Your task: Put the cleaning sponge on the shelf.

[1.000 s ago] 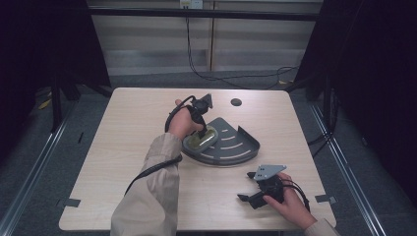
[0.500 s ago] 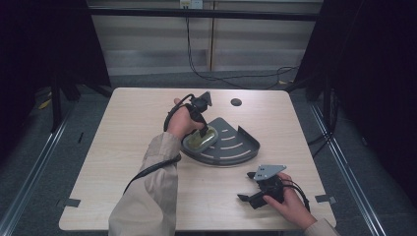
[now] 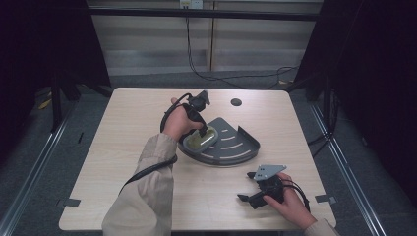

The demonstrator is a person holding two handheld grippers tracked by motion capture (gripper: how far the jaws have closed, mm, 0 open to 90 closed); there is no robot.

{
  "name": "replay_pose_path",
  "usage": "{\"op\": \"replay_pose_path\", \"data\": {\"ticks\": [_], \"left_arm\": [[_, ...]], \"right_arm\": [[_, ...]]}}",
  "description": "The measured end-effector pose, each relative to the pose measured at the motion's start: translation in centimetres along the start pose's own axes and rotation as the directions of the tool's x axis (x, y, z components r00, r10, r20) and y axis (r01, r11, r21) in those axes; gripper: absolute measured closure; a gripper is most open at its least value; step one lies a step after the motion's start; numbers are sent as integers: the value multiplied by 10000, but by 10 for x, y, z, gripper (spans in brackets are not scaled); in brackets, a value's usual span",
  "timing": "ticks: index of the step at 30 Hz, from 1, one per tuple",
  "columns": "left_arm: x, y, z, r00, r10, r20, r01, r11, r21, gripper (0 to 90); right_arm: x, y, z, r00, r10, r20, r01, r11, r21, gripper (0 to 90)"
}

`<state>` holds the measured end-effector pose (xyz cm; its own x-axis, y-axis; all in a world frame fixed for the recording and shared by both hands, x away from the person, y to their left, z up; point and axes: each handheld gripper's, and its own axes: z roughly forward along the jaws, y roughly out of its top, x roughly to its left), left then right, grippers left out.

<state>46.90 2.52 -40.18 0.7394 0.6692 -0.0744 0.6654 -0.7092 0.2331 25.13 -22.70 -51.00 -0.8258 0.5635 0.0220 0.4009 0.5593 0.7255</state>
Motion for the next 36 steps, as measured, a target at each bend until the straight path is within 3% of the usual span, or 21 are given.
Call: {"op": "replay_pose_path", "data": {"ticks": [21,36], "left_arm": [[9,-26,-10,9996,-286,47,286,9995,-121,274],[12,-46,-12,9996,-194,224,198,9996,-211,262]], "right_arm": [[0,0,0,10000,3,2,-3,10000,0,131],[0,0,0,10000,33,-26,-33,10000,-15,131]]}}
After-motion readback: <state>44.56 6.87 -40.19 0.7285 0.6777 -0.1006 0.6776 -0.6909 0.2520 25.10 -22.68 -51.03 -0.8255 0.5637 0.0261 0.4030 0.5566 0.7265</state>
